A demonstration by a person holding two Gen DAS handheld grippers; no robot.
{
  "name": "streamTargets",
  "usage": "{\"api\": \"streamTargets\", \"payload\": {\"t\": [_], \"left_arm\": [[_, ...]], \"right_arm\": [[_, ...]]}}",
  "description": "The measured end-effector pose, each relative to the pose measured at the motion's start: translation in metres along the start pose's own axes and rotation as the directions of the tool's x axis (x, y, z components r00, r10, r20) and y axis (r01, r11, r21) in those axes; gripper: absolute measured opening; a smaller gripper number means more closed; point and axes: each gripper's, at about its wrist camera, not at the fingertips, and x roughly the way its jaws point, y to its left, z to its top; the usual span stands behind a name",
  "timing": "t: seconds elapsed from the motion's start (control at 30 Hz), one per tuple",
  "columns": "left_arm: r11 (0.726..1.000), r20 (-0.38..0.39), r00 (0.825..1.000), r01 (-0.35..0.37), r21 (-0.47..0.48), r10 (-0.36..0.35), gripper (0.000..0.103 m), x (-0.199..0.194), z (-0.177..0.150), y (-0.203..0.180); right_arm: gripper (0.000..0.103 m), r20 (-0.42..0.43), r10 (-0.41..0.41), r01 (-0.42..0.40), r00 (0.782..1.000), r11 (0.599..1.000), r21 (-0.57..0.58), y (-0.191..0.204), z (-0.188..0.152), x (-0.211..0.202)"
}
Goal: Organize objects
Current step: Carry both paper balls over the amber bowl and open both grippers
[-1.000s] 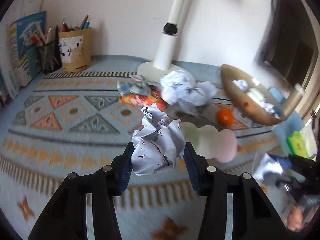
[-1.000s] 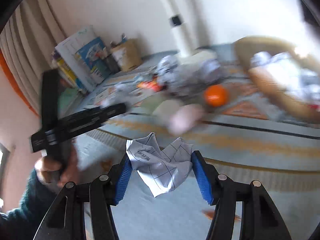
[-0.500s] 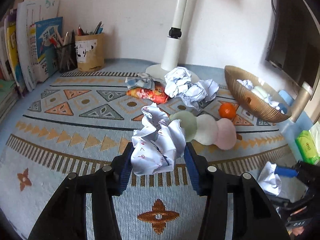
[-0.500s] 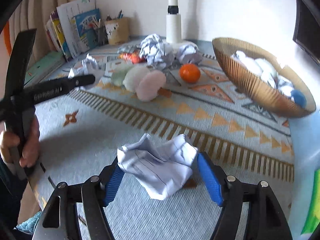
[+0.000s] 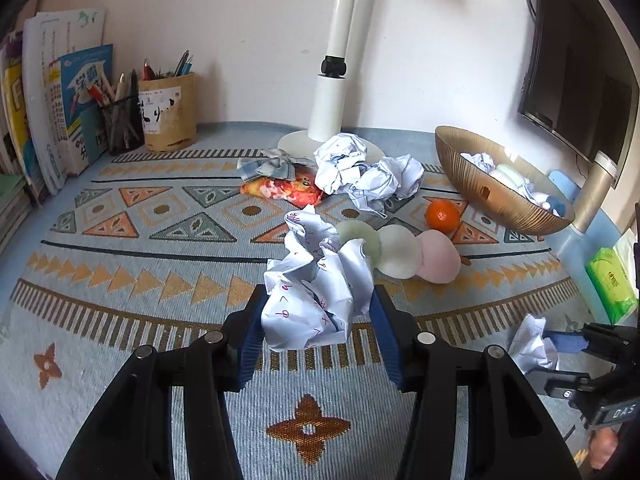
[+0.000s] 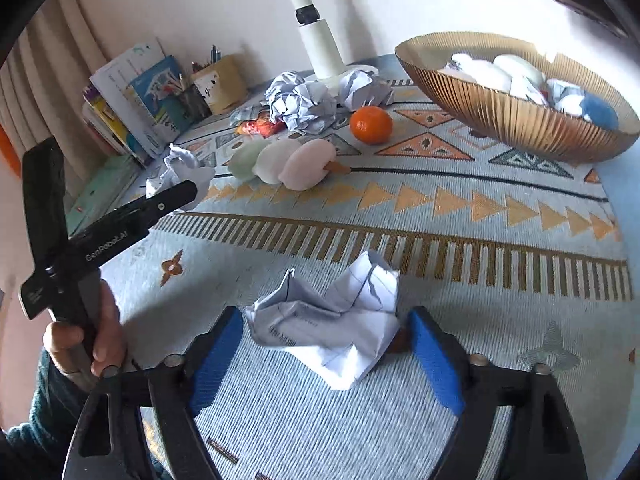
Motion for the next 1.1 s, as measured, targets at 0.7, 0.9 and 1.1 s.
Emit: {"api": "streamTargets", "payload": {"t": [0.7, 0.9, 1.1], "left_arm": [[0.976, 0.043, 0.98, 0.191, 0.104, -0.196, 0.047, 0.012, 0.1, -0.109], [0.959, -0.012, 0.972, 0.235, 0.159, -0.236, 0.047, 0.078, 0.139, -0.175], [0.954, -0.067, 0.964, 0.266, 0.142, -0.259, 0.069, 0.129, 0.163, -0.198]], "right_arm": [[0.06, 0.413, -0.218, 0.16, 0.884, 0.972, 0.17, -0.077, 0.076, -0.142], [0.06, 0.405, -0.302, 0.158, 0.863, 0.923, 0.352, -0.138, 0.134, -0.135], [0.07, 0.373, -0.361, 0.215, 0.855, 0.9, 0.378, -0.163, 0.184, -0.1]]}}
